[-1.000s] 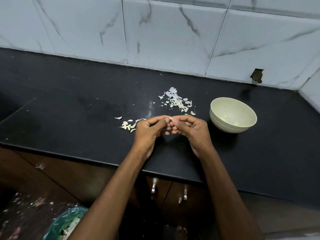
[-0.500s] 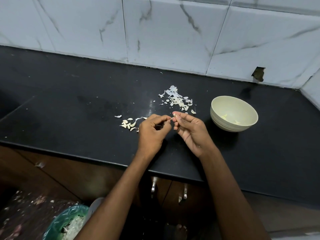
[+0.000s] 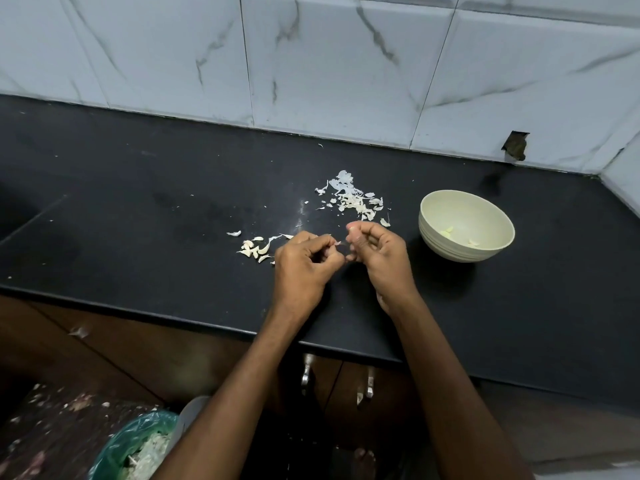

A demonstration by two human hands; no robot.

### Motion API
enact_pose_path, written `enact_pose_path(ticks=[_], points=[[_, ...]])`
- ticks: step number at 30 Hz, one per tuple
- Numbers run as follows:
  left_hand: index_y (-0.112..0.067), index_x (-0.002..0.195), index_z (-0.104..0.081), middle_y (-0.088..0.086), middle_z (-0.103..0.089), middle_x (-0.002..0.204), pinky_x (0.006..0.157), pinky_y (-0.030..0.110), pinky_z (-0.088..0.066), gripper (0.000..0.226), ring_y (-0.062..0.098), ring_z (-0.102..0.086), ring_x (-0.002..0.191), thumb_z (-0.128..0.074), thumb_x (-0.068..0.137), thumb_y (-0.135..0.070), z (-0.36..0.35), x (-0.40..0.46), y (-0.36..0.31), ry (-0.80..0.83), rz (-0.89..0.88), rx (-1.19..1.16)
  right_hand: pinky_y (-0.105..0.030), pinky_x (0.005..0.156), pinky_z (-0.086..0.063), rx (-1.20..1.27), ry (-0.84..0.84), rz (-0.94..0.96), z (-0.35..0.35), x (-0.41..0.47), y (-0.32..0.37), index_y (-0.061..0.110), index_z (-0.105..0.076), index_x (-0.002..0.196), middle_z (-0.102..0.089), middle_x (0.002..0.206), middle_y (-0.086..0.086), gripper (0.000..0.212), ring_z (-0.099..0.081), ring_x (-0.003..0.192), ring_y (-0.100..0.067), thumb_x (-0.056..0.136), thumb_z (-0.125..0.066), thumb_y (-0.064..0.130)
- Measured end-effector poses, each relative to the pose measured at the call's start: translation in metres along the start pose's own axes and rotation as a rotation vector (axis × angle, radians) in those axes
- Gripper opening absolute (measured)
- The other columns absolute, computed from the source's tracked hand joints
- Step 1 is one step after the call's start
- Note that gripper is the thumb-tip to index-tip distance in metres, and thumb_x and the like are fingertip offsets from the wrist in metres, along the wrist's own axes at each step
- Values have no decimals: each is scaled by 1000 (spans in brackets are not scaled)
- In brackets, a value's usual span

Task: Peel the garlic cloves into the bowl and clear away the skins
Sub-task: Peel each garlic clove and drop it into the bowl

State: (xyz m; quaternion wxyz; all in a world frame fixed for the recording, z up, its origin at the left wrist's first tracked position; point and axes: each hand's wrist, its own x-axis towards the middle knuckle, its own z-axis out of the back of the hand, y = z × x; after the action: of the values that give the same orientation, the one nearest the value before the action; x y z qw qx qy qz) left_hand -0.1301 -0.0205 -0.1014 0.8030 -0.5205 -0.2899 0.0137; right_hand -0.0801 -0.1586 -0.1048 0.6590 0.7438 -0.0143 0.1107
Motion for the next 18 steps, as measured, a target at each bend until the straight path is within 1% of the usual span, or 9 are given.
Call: enact_pose_path(ticks=[3,5,6,7,9,11,13,15,18], points=[[-10,83,-79,-1,-61,76,67,18,-44,10,11,-55,68,-73,86,-3,0,0,3,-107,-44,88,-27,72,-56,111,-100,-38,7,5,-1,15,-71,108,-71,99,4,10,-61,86,-6,103,-62,14],[-15,93,-81,0,-65,84,78,30,-48,10,18,-55,79,-76,88,-8,0,1,9,-132,-72,221,-27,73,-57,109,-88,-42,8,5,-2,14,-73,108,-73,103,4,11,-61,90,-7,102,-63,13],[-18,96,-82,-2,-67,86,82,37,-47,12,21,-55,84,-78,87,-11,0,1,12,-148,-72,298,-26,73,-57,99,-78,-39,8,4,-2,13,-75,108,-75,102,4,12,-61,89,-7,102,-64,12],[-20,96,-82,-4,-68,88,85,40,-44,13,24,-54,88,-80,86,-13,0,0,13,-167,-61,354,-26,72,-57,98,-76,-36,7,3,-3,11,-75,109,-76,100,3,13,-62,88,-8,102,-64,11],[-23,92,-83,-6,-67,90,89,35,-34,14,24,-53,91,-83,83,-13,0,-1,12,-200,-27,398,-24,70,-57,112,-104,-39,7,4,-3,8,-76,109,-77,100,2,14,-63,85,-6,101,-65,10],[-24,94,-82,-6,-67,91,90,30,-26,20,24,-52,92,-82,81,-8,0,-1,11,-218,5,408,-23,70,-57,121,-127,-54,7,5,-3,7,-76,109,-78,102,0,14,-64,83,-4,100,-66,8],[-22,99,-82,-5,-68,92,90,29,-24,30,25,-52,93,-78,80,1,0,-1,12,-208,40,394,-23,70,-57,112,-123,-56,7,4,-3,7,-76,108,-78,101,-2,14,-65,83,-4,99,-66,7],[-21,99,-82,-4,-69,93,89,29,-23,34,26,-53,94,-74,80,5,0,-1,13,-187,58,387,-23,71,-58,104,-116,-45,7,3,-3,8,-77,107,-77,99,-5,14,-65,84,-7,99,-66,5],[-20,104,-81,-3,-72,100,91,33,-27,28,29,-55,98,-70,88,-1,-1,1,14,-147,54,383,-24,72,-59,110,-114,-23,7,2,-3,8,-77,107,-75,96,-9,14,-66,85,-10,98,-67,3]])
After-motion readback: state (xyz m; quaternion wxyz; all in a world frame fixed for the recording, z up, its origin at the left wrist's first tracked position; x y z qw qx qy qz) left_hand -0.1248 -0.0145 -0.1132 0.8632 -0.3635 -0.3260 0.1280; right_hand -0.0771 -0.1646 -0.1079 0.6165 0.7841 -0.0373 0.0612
